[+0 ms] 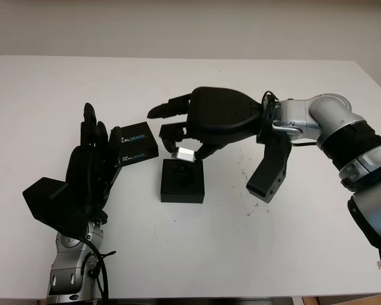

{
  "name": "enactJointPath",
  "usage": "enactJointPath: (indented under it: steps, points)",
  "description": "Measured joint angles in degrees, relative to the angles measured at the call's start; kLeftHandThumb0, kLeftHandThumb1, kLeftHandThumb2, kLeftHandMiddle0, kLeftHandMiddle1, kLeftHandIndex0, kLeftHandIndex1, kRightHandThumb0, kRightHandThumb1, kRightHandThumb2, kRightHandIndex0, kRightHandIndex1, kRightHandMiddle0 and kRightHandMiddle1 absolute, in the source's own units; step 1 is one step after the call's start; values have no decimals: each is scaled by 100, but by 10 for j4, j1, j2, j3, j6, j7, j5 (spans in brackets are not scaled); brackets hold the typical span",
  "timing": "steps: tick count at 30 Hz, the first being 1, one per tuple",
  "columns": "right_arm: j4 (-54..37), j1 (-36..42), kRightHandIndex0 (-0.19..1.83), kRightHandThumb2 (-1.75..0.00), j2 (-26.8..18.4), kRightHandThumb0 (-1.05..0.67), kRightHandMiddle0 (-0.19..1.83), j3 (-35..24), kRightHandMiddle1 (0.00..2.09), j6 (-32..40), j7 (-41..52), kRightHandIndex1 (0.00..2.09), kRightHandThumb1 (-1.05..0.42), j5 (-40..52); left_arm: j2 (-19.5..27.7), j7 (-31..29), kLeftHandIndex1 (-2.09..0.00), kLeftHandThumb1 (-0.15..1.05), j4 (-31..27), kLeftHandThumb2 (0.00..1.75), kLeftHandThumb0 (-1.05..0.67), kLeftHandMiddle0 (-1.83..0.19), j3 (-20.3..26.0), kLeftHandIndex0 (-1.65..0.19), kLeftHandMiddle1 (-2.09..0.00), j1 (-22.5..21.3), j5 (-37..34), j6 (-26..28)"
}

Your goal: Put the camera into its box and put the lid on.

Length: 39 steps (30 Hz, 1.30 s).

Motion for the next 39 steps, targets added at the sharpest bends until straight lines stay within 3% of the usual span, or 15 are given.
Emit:
enactJointPath:
  steps: [14,25,39]
  points:
    - [-2,-4,47,-6,-3,-40,59,-26,134,2,23,8,-86,19,0,0,0,105,0,40,-72,19,0,19,0,0,0,0]
    - [-6,-3,49,-6,-2,-44,56,-3,129,3,7,7,-87,-25,0,-1,0,105,0,40,-72,19,0,19,0,0,0,0]
    - [-29,4,43,-6,11,-46,53,17,124,-7,64,4,-88,-20,0,1,0,105,0,39,-71,19,0,19,0,0,1,1]
